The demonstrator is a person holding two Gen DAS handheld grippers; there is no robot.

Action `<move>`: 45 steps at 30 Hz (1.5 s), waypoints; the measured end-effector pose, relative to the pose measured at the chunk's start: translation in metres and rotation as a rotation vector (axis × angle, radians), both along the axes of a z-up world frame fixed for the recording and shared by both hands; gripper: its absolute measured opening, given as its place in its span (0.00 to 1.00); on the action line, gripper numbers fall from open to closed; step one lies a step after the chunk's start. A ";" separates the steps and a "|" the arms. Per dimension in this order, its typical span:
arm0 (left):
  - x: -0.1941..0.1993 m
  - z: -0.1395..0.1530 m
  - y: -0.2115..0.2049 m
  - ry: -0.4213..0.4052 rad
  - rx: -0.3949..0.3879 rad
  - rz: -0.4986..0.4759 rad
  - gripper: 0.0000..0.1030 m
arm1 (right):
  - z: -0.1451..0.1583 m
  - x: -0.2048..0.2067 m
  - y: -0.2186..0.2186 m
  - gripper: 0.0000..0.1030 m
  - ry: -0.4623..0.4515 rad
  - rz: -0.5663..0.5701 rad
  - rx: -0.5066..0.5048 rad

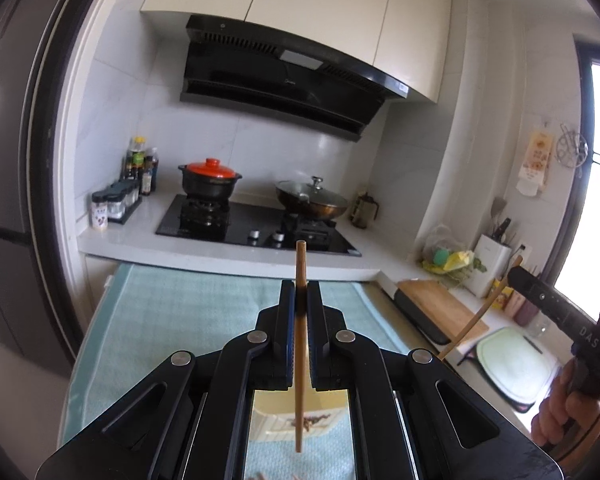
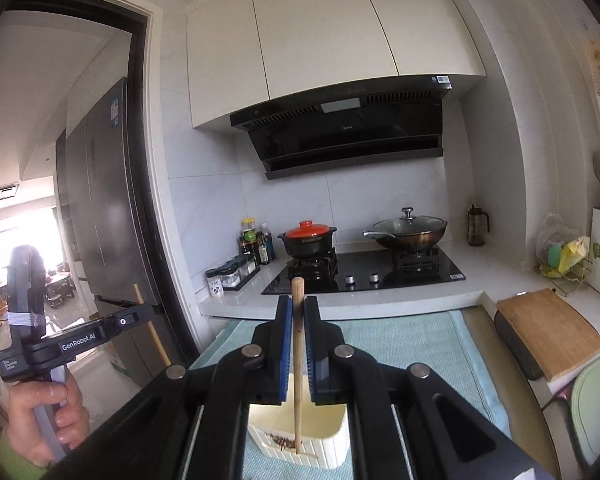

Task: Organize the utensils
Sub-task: 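Lift both chopsticks and carry them over the cream utensil holder, then lower both chopsticks into the cream holder and open both grippers, then move both open tools back toward the remaining spoons and chopsticks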

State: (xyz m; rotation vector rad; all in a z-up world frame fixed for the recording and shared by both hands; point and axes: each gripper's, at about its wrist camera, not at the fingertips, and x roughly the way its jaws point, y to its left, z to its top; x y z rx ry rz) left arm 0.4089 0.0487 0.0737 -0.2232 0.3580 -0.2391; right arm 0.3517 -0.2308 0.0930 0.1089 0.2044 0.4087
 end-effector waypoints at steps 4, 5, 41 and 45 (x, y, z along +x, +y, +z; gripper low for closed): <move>0.043 -0.011 -0.009 0.013 0.017 0.033 0.03 | -0.003 0.041 0.015 0.06 0.007 -0.004 -0.012; 0.053 -0.018 -0.011 0.026 0.017 0.039 0.03 | -0.008 0.051 0.020 0.06 0.017 -0.002 -0.019; -0.076 -0.108 -0.006 0.214 0.325 0.198 0.99 | -0.120 0.015 0.005 0.62 0.311 -0.067 -0.331; -0.145 -0.141 0.005 0.224 0.303 0.227 0.99 | -0.149 -0.044 -0.026 0.63 0.315 -0.135 -0.341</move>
